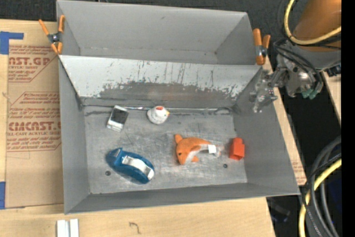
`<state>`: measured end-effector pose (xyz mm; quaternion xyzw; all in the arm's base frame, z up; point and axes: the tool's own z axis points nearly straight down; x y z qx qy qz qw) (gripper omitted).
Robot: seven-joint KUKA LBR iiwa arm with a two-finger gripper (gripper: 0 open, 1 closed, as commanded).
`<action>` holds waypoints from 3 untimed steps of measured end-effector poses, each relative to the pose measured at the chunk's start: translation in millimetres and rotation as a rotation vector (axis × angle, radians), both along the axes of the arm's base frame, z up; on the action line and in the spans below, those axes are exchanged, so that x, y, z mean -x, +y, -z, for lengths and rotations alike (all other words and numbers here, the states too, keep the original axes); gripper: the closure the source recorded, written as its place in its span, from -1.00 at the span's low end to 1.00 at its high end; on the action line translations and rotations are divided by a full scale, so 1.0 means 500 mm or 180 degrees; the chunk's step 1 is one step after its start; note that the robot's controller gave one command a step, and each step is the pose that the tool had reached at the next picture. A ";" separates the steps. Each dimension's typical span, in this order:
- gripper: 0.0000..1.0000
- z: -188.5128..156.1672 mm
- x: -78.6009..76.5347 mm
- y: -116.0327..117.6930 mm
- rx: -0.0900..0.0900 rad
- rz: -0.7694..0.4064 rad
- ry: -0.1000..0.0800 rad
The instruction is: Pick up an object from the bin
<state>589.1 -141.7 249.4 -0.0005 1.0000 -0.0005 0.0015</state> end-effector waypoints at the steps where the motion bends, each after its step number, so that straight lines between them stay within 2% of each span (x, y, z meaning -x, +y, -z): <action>1: -1.00 0.210 0.034 0.020 -0.0007 0.0134 0.0020; 2: -1.00 0.205 0.031 0.018 -0.0002 0.0133 0.0004; 3: 1.00 0.353 0.099 -0.004 -0.0020 -0.1041 -0.0005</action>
Offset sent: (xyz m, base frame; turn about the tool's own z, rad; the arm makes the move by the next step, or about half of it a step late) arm 0.0000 0.0000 0.0000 0.0000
